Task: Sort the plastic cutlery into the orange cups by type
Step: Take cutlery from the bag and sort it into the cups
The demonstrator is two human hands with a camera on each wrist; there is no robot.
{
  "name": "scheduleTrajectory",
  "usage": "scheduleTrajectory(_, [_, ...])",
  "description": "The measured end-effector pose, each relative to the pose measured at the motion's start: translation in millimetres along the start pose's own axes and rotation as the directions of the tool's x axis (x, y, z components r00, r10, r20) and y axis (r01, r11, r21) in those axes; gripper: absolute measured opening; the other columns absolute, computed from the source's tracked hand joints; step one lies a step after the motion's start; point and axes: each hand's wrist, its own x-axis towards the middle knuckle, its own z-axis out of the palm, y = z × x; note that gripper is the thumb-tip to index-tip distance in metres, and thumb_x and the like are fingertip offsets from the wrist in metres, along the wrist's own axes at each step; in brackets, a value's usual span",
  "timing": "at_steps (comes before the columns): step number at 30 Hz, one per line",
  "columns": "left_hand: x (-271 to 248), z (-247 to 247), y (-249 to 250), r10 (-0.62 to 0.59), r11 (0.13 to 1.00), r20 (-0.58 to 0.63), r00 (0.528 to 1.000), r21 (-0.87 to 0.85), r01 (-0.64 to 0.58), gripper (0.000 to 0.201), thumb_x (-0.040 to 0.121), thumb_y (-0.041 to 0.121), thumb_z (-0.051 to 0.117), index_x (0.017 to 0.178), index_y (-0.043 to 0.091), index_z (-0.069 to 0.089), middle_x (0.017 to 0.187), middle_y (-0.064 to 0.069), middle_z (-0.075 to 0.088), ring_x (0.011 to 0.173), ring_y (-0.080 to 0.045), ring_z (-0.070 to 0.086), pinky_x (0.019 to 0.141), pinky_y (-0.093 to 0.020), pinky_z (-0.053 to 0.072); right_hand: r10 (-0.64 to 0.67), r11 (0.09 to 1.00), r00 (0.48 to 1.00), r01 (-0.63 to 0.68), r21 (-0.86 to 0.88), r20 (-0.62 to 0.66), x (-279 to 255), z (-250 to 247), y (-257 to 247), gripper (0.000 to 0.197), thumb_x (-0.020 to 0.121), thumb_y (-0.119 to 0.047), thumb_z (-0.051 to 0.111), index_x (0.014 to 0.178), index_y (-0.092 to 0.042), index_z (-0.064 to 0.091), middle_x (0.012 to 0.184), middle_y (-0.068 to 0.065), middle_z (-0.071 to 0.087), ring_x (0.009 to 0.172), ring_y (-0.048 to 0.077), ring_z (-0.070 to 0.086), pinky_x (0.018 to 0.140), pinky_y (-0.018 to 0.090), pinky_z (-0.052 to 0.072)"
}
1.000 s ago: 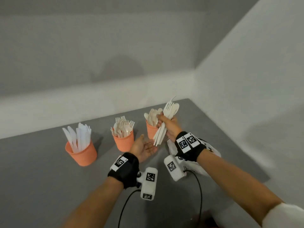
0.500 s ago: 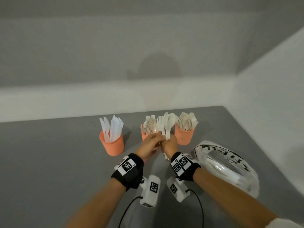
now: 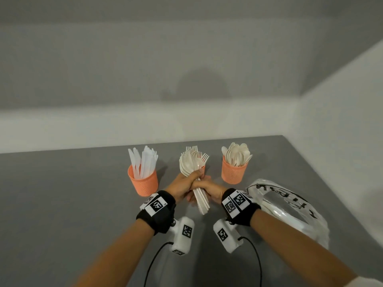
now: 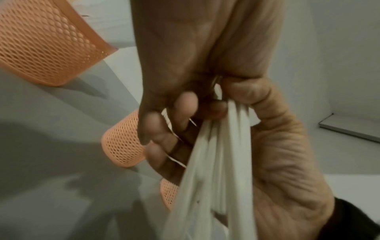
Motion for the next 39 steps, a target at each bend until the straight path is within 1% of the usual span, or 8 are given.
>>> scheduleTrajectory(4, [-0.3, -6.4, 2.4, -0.038, 0.998, 0.078, 0.996, 0.048, 0.035, 0.035, 0.096, 0.030, 0.045, 0.103, -0.001, 0.062, 0.079, 0.001, 0.069, 0.075, -0.011, 0.066, 0.070, -0.018, 0.053, 0.095, 0.990, 0.986, -0.108, 0.092, 0.135, -2.8, 3.6, 4.4, 0.028, 0.090, -0.017, 0.047, 0.078, 0.003, 0.063, 0.058, 0.006, 0.069, 0.055, 0.013, 0.068, 0.065, 0.026, 0.057])
scheduleTrajectory(8, [-2.6, -12.6, 2.1, -0.077, 0.996, 0.103, 0.992, 0.047, 0.072, 0.027, 0.096, 0.029, 0.045, 0.084, 0.011, 0.061, 0.076, 0.003, 0.068, 0.069, -0.008, 0.066, 0.064, -0.018, 0.051, 0.132, 0.977, 0.979, -0.155, 0.144, 0.155, -4.3, 5.2, 9.1, 0.026, 0.094, -0.017, 0.043, 0.084, -0.004, 0.063, 0.063, 0.002, 0.072, 0.050, 0.011, 0.066, 0.055, 0.023, 0.056])
scheduleTrajectory(15, [-10.4, -11.0, 7.8, -0.091, 0.995, 0.146, 0.985, 0.041, 0.086, 0.029, 0.097, 0.030, 0.041, 0.083, 0.011, 0.057, 0.065, 0.006, 0.068, 0.058, -0.006, 0.066, 0.053, -0.015, 0.051, 0.137, 0.972, 0.970, -0.171, 0.163, 0.200, -13.8, 3.7, 2.5, 0.017, 0.094, -0.018, 0.045, 0.090, -0.013, 0.060, 0.070, 0.000, 0.073, 0.049, 0.007, 0.062, 0.048, 0.018, 0.050])
scheduleTrajectory(19, [-9.5, -10.7, 7.7, -0.090, 0.995, 0.165, 0.982, 0.063, 0.080, 0.028, 0.096, 0.032, 0.041, 0.088, 0.011, 0.058, 0.072, 0.006, 0.069, 0.061, -0.007, 0.065, 0.054, -0.019, 0.051, 0.133, 0.983, 0.985, -0.146, 0.115, 0.111, -14.2, 5.9, 5.0, 0.016, 0.093, -0.018, 0.049, 0.083, -0.012, 0.060, 0.053, -0.002, 0.064, 0.042, 0.005, 0.056, 0.048, 0.018, 0.049])
scheduleTrajectory(23, [-5.0, -13.5, 3.4, -0.061, 0.997, 0.046, 0.997, 0.044, 0.059, 0.034, 0.091, 0.038, 0.051, 0.098, 0.007, 0.062, 0.075, -0.007, 0.067, 0.055, -0.014, 0.062, 0.060, -0.023, 0.049, 0.060, 0.978, 0.998, -0.060, 0.201, 0.005, -9.4, 7.3, 8.7, 0.002, 0.093, -0.019, 0.053, 0.093, -0.019, 0.055, 0.042, -0.009, 0.048, 0.035, 0.002, 0.041, 0.058, 0.026, 0.052])
scheduleTrajectory(26, [-1.6, -13.1, 2.6, -0.036, 0.999, -0.059, 0.998, -0.018, 0.035, 0.037, 0.092, 0.036, 0.050, 0.102, 0.003, 0.063, 0.077, -0.008, 0.067, 0.056, -0.010, 0.063, 0.063, -0.021, 0.051, 0.018, 0.962, 0.999, -0.007, 0.275, -0.040, -7.3, 4.9, 8.9, 0.008, 0.092, -0.025, 0.055, 0.087, -0.019, 0.053, 0.040, -0.010, 0.041, 0.030, 0.001, 0.032, 0.036, 0.015, 0.036])
scheduleTrajectory(34, [0.5, -11.5, 1.3, 0.013, 0.999, -0.163, 0.987, -0.049, -0.021, 0.033, 0.094, 0.027, 0.051, 0.107, -0.001, 0.063, 0.085, -0.013, 0.068, 0.066, -0.018, 0.065, 0.062, -0.022, 0.056, 0.019, 0.923, 0.998, 0.002, 0.385, -0.052, 1.3, -3.4, 12.0, 0.030, 0.091, -0.044, 0.049, 0.080, -0.016, 0.053, 0.051, -0.007, 0.050, 0.027, 0.001, 0.031, 0.029, 0.012, 0.025])
scheduleTrajectory(39, [8.5, -9.1, -1.7, 0.115, 0.985, -0.364, 0.924, 0.166, -0.057, 0.034, 0.087, 0.030, 0.061, 0.097, -0.002, 0.067, 0.082, -0.017, 0.068, 0.069, -0.025, 0.064, 0.074, -0.037, 0.054, 0.012, 0.919, 0.992, 0.038, 0.392, -0.124, 0.3, -5.0, 11.3, 0.032, 0.093, -0.037, 0.049, 0.076, -0.012, 0.057, 0.050, -0.007, 0.055, 0.029, 0.002, 0.036, 0.030, 0.012, 0.029])
